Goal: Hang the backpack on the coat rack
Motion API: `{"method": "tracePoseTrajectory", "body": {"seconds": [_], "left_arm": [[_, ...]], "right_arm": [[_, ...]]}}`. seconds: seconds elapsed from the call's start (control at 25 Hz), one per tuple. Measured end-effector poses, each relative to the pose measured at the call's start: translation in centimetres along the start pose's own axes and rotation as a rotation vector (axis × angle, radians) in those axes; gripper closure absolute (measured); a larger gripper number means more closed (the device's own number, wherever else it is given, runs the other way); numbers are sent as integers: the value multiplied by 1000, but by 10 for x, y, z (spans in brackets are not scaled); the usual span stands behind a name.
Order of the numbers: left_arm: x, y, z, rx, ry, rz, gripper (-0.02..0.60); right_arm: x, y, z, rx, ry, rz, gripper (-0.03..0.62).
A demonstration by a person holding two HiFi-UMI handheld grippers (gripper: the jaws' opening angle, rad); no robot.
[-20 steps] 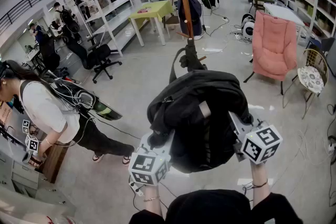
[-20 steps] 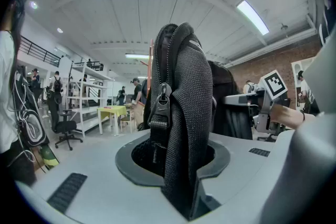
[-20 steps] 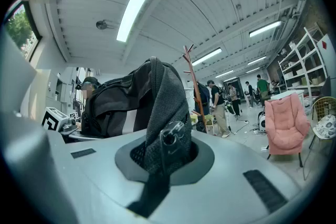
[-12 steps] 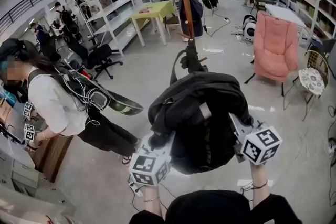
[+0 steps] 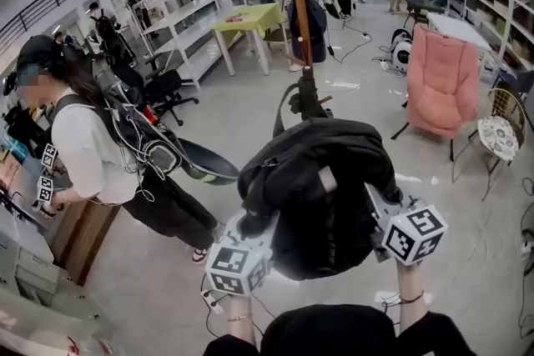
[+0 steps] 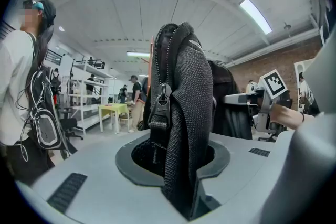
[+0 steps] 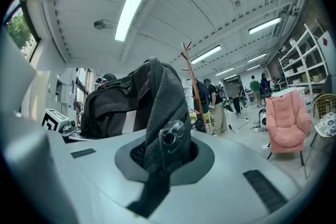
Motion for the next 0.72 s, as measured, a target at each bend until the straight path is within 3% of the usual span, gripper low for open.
{"method": "tracePoseTrajectory", "body": {"seconds": [0.4, 0.72], "left_arm": [[12, 10, -5, -32, 14, 19, 454], [39, 46, -3, -60, 47, 41, 454]], "right_arm": [[20, -7, -7, 13, 14, 28, 563], [70, -13, -18, 43, 54, 34, 563]]}}
Point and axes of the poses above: the fingertips, and each gripper's own axes: x forward along the fingers, y to its left, z out of its top, the point moved 2 cm from there along -x, backward along the fingers, and after that the axes turned 13 degrees about -x, right-handed, at the moved point
